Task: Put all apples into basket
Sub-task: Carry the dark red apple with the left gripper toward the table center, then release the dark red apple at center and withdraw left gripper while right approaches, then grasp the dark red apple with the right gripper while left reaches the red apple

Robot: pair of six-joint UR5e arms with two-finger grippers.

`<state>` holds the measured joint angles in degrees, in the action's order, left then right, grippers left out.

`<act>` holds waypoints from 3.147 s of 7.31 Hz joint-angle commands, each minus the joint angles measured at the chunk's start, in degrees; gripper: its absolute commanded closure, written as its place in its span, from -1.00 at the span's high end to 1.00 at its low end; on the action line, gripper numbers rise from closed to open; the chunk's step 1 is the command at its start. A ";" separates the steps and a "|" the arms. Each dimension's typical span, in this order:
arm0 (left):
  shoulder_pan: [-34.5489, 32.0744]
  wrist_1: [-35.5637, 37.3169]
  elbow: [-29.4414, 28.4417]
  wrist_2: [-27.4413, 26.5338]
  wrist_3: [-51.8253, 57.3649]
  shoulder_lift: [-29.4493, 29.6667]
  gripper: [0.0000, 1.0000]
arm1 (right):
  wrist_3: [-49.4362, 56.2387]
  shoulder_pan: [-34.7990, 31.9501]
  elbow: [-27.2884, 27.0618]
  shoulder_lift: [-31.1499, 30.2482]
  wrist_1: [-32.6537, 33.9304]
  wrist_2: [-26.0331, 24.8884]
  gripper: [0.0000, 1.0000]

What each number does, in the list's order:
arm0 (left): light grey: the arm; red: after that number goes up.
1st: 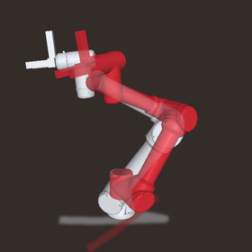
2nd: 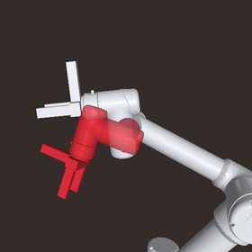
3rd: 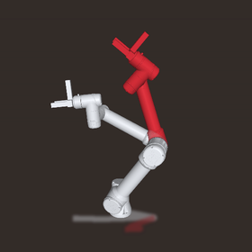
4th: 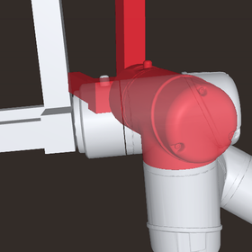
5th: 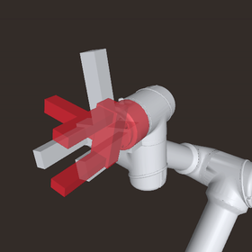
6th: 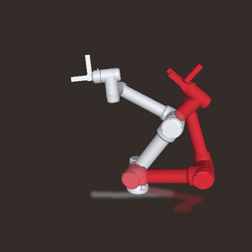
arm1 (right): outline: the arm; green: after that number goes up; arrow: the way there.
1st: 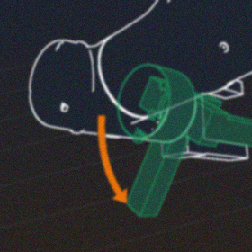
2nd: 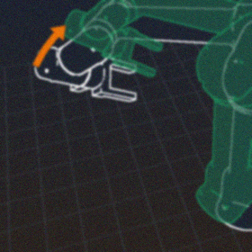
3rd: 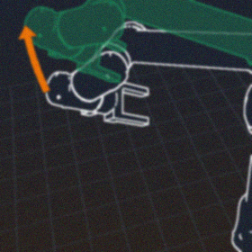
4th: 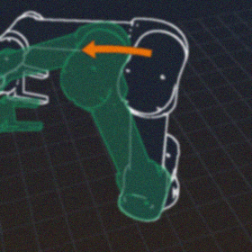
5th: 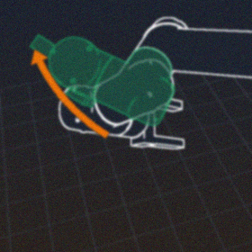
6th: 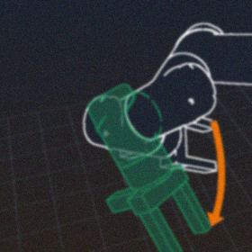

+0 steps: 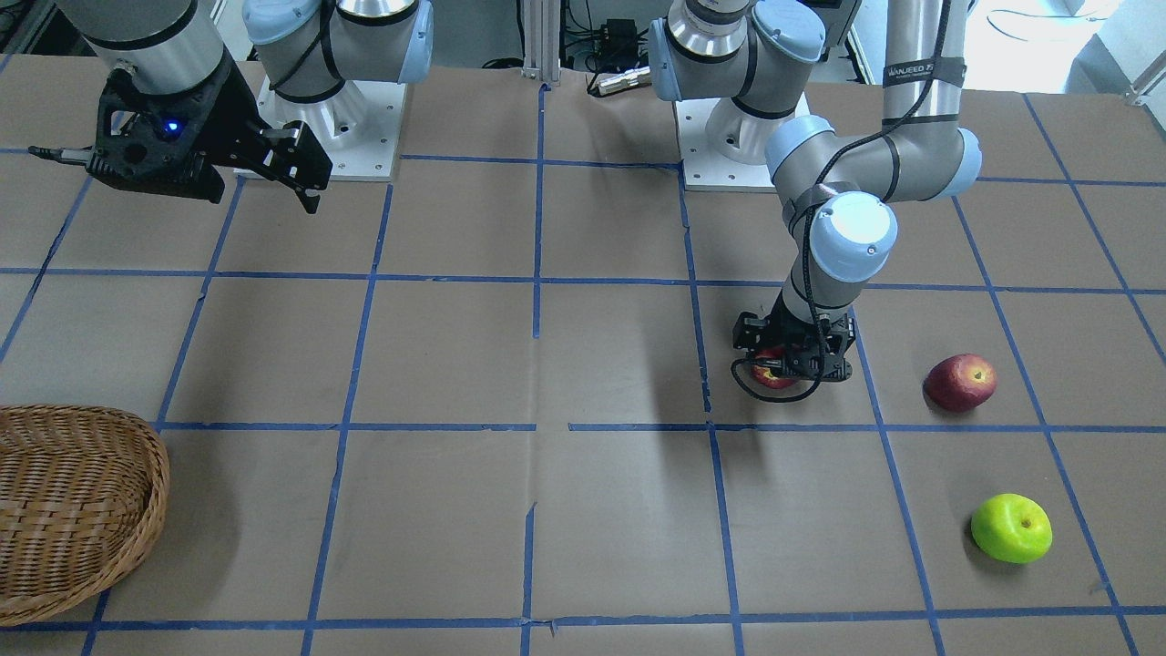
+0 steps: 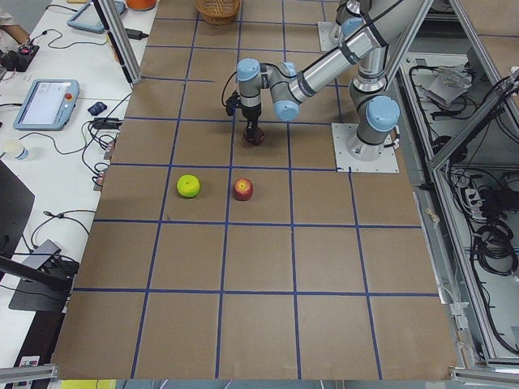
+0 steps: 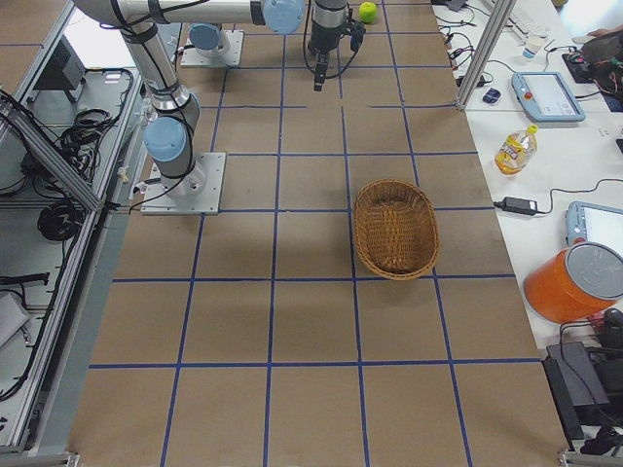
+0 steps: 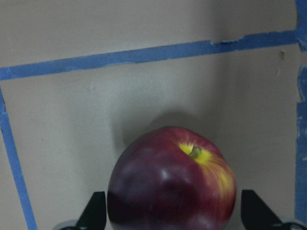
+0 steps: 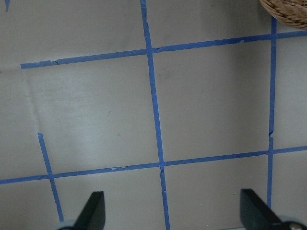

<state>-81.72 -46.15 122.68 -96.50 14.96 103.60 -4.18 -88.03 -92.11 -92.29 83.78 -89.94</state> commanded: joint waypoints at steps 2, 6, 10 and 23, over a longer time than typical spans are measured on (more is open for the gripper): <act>-1.68 -7.75 -9.26 8.11 -15.42 0.90 -0.79 | 0.05 0.40 -0.96 3.24 -0.02 0.11 1.00; -17.38 -11.07 -23.15 20.63 -39.54 10.10 -0.81 | -0.21 0.22 -0.87 6.32 5.49 -0.33 1.00; -24.28 -10.98 -28.29 20.04 -43.53 17.07 0.47 | -1.09 -0.04 -3.67 7.21 10.14 0.02 1.00; 17.51 -32.70 -27.44 -0.53 19.32 4.33 1.00 | -31.12 -19.54 -2.46 26.17 39.25 3.45 1.00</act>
<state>-70.47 -79.78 92.67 -95.77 22.58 107.97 -31.86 -105.70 -95.28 -68.92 120.77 -86.64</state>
